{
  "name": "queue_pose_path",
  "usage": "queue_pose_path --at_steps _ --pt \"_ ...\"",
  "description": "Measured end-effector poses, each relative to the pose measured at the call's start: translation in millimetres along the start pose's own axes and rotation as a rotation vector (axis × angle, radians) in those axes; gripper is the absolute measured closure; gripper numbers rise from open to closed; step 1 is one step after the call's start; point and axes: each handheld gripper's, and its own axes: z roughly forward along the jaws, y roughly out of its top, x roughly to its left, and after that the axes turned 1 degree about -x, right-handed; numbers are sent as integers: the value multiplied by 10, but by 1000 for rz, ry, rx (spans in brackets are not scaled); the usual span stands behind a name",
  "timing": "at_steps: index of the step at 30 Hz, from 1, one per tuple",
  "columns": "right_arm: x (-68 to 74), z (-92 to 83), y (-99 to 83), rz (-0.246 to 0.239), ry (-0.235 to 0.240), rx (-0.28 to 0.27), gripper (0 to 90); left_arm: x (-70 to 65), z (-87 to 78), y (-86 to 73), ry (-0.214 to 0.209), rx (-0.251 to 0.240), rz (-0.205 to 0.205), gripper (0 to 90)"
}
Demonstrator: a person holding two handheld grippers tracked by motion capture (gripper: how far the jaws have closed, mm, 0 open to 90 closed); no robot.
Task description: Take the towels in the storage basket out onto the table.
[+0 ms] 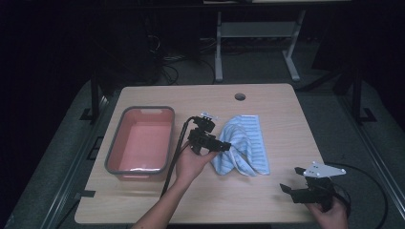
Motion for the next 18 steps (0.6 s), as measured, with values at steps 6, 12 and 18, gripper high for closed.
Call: queue_pose_path --at_steps 6,12,18 --pt "2 -6 0 1 -1 0 148 18 -100 -82 1 -2 8 288" --pt "15 4 5 0 -2 4 147 25 -178 -181 5 -3 17 284" --pt "28 11 11 2 3 4 147 22 -212 -293 -13 -1 18 275"
